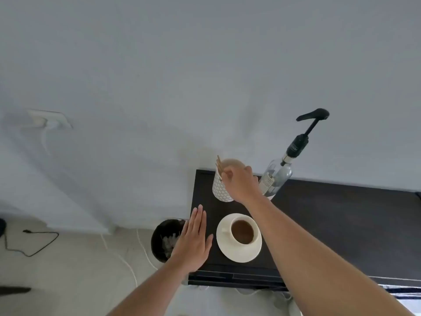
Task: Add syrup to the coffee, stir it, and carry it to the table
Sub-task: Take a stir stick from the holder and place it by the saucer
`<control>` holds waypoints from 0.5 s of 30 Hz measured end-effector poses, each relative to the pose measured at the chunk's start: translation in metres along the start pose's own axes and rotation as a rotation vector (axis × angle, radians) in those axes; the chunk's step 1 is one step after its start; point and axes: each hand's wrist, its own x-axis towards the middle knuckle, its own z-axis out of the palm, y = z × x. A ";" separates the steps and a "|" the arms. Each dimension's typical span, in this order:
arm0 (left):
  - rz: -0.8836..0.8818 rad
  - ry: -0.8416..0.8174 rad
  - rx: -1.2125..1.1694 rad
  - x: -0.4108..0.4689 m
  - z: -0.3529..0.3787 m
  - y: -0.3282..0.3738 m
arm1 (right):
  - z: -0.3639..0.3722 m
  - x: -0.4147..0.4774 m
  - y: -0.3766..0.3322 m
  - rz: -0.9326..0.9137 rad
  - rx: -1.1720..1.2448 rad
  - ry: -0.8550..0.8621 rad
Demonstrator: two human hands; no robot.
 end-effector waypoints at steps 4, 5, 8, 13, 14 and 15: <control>-0.021 0.108 0.000 0.002 0.015 -0.002 | 0.000 0.021 0.000 0.054 -0.075 0.070; -0.015 0.119 0.018 0.003 0.018 -0.002 | 0.000 0.026 0.001 0.063 -0.083 0.057; 0.001 0.148 0.029 0.003 0.024 -0.004 | -0.001 0.034 0.000 0.052 -0.082 0.030; -0.012 0.173 0.039 0.003 0.025 -0.004 | 0.002 0.043 -0.002 0.053 -0.095 0.039; -0.012 0.175 0.045 0.003 0.025 -0.004 | 0.003 0.044 -0.001 0.051 -0.100 0.037; -0.012 0.177 0.051 0.003 0.026 -0.004 | 0.003 0.045 -0.001 0.048 -0.104 0.036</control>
